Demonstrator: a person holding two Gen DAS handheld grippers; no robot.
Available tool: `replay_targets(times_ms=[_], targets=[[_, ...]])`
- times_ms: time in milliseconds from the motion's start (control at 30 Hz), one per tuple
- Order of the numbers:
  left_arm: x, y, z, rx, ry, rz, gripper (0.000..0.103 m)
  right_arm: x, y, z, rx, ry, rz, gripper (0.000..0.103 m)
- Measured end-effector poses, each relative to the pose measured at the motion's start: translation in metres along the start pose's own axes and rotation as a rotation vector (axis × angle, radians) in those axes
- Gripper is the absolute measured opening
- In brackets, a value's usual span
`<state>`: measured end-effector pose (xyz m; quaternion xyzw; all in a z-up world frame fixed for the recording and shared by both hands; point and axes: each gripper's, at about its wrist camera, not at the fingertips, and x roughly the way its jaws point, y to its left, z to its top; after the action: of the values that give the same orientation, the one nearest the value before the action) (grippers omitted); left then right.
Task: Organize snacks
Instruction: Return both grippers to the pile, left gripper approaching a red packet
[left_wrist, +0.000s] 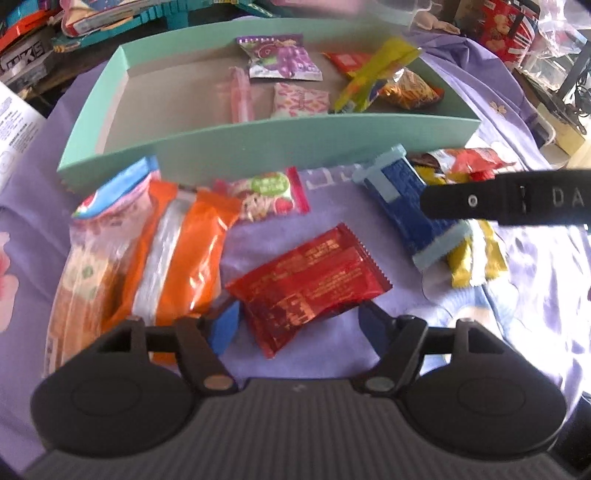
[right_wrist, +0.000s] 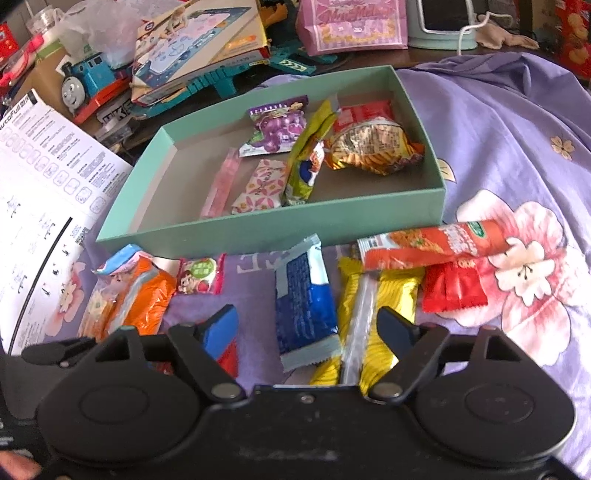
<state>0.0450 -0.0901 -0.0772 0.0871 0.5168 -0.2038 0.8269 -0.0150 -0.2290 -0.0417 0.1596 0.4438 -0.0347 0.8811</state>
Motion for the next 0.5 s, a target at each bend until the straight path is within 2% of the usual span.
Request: replay_targets(times_ms=[167, 367, 433, 500], targets=[[0.010, -0.004, 0.010, 0.044, -0.021, 0.029, 0.075, 0.014, 0.001, 0.007, -0.006, 0.018, 0.007, 0.068], [0.019, -0.006, 0.022, 0.083, -0.041, 0.039, 0.076, 0.024, 0.009, 0.016, -0.046, 0.019, 0.009, 0.067], [0.021, -0.007, 0.026, 0.104, -0.055, 0.024, 0.067, 0.027, 0.010, 0.020, -0.053, 0.022, 0.014, 0.066], [0.021, -0.008, 0.027, 0.111, -0.067, 0.029, 0.053, 0.030, 0.011, 0.022, -0.046, 0.036, 0.029, 0.052]])
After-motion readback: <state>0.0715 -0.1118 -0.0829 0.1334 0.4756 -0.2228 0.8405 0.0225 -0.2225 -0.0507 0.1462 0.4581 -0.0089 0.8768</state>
